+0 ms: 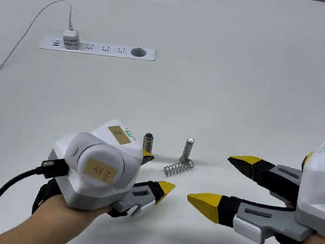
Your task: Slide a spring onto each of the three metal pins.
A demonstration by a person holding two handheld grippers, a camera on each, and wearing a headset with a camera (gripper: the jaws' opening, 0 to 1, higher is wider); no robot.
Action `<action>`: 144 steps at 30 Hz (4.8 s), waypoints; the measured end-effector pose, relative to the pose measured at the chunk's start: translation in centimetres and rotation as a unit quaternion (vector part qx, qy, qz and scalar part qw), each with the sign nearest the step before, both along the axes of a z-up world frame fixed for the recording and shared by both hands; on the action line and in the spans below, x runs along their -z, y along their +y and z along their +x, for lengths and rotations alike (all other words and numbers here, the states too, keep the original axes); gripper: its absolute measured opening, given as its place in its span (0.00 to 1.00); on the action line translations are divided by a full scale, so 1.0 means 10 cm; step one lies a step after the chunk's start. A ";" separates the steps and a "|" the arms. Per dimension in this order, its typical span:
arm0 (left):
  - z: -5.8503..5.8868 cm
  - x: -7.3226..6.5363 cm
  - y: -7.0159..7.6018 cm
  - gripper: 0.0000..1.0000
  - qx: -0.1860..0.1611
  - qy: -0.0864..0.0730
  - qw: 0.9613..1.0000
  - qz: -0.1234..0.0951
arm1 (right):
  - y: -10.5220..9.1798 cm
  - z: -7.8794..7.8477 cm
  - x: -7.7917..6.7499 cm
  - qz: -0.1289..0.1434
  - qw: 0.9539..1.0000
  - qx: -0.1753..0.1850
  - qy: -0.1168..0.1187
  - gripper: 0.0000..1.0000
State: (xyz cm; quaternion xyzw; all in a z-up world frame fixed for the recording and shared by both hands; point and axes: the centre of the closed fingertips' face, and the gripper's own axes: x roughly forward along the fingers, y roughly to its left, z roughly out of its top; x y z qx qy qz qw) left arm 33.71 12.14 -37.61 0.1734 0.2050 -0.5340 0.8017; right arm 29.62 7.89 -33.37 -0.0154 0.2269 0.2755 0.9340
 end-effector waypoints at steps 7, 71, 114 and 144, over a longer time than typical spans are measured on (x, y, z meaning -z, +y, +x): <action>0.02 0.10 -0.09 0.31 0.007 0.004 1.000 0.011 | -0.03 -0.02 0.01 0.005 1.000 0.009 0.001 0.61; -0.24 -0.32 0.01 0.10 0.003 -0.004 0.997 -0.083 | -0.04 0.13 -0.30 0.154 0.984 0.086 0.018 0.44; -0.32 -0.92 0.13 0.11 -0.006 -0.025 0.980 -0.200 | 0.42 0.25 -0.61 0.305 0.949 0.063 0.045 0.15; -0.24 -0.67 0.27 0.34 -0.050 -0.001 0.990 -0.131 | 0.32 0.32 -0.68 0.252 0.966 0.053 -0.009 0.11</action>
